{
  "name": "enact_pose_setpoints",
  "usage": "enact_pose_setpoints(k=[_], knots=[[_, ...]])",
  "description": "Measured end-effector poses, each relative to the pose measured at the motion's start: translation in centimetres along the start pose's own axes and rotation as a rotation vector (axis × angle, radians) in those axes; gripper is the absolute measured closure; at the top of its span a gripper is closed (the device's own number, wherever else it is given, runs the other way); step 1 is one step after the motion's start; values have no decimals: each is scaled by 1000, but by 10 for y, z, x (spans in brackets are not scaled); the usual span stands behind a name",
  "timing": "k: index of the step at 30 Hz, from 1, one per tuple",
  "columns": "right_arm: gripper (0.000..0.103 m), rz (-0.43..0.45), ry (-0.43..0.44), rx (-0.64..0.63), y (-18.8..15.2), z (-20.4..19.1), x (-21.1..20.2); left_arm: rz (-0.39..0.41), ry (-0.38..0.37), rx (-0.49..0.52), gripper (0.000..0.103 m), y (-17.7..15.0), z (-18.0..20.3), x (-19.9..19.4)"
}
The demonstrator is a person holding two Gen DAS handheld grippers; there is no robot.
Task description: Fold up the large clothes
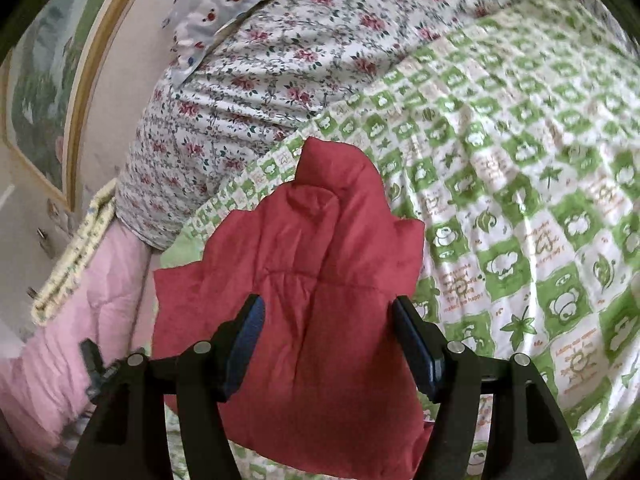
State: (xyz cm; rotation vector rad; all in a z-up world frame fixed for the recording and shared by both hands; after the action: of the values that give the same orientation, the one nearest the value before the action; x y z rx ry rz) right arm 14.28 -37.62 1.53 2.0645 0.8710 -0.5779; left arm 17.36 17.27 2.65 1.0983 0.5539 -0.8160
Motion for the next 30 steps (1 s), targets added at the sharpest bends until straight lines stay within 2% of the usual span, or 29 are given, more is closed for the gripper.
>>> enact_pose_setpoints(k=[5,8,11,14,17,22,26,30], knots=[[35,32,-5,3,0,0,-5,50,21,64,19,2,24,-11],[35,93,-84,-48,1,-7,-19,72,35,128,19,1,44,-15],[35,137,-102,-112,-1,-28,-26,46,18,161,19,-4,65,-7],[35,98,-126,-218,-10,-59,-12,7,48,199,19,-13,88,10],[35,51,-155,-329,-26,-89,13,-34,137,263,19,-25,110,29],[35,-29,-148,-446,-48,-125,53,-61,155,293,19,-39,125,46],[35,-63,-221,-503,-54,-133,82,-67,190,302,18,-38,127,60],[34,-66,-272,-488,-41,-126,101,-77,211,288,18,-27,123,78]])
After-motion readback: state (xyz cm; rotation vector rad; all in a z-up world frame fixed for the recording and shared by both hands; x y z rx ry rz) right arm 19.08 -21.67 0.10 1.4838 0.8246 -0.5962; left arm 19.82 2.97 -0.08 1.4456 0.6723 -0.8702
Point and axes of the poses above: each gripper's, at about its wrist camera, not at the fingertips, and x roughly the way its jaws point, z to its right, y to its top, the point moved 3 cm from there along x, roughly the way its jaws point, and after that the axes turned 4 degrees about -y, right-handed, at the moved point
